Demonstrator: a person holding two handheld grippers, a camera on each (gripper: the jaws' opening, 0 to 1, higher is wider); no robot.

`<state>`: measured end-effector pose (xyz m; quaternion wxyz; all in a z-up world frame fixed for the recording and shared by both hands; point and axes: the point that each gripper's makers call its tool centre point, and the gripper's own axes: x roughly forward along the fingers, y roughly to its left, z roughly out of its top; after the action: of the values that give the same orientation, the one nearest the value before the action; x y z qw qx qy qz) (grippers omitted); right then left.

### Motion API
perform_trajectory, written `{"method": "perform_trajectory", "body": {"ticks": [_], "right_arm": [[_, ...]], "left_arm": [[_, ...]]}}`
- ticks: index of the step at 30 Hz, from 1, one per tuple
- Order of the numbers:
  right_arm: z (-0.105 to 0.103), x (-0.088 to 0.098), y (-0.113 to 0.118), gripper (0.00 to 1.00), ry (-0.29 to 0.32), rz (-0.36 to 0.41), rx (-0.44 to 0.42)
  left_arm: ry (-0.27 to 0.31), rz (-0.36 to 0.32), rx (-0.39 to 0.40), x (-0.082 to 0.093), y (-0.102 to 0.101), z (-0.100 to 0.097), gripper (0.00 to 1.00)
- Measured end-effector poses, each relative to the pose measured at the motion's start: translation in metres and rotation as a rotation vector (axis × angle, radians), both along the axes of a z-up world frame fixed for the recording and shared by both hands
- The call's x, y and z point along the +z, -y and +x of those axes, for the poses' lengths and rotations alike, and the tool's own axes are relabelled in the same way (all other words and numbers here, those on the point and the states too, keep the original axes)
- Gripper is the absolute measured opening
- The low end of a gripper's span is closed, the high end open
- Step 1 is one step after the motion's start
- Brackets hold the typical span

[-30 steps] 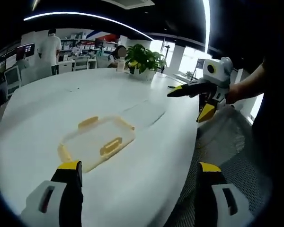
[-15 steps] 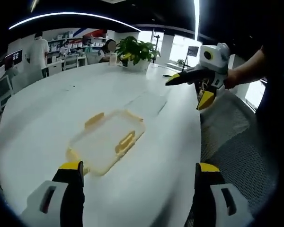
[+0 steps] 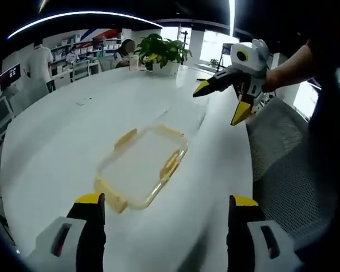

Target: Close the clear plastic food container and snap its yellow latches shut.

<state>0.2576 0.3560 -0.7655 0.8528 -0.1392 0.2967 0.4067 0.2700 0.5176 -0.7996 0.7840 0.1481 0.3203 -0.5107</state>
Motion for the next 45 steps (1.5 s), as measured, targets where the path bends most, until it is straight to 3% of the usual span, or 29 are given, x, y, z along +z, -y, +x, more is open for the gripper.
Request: {"method": "perform_trajectory", "body": {"ticks": [7,16,19,23,45], "right_arm": [[0.01,-0.003,-0.001,0.67,0.007,-0.001,-0.004],[0.015,-0.014,-0.001,0.66,-0.007,-0.061,0.05],[0.017,-0.013,-0.004,0.68,-0.017,-0.042,0.061],[0.021,-0.015,-0.007,0.65,-0.017,-0.082,0.103],[0.036,-0.045,-0.013,0.57,-0.089,-0.246,0.266]], "left_arm": [[0.01,0.017,-0.014,-0.004,-0.001,0.009,0.87],[0.034,0.086,-0.069,-0.01,-0.007,0.026,0.85],[0.037,0.104,-0.088,-0.012,-0.008,0.03,0.85],[0.062,0.15,-0.141,-0.017,-0.009,0.034,0.85],[0.051,0.225,-0.238,-0.03,-0.018,0.048,0.81]]}}
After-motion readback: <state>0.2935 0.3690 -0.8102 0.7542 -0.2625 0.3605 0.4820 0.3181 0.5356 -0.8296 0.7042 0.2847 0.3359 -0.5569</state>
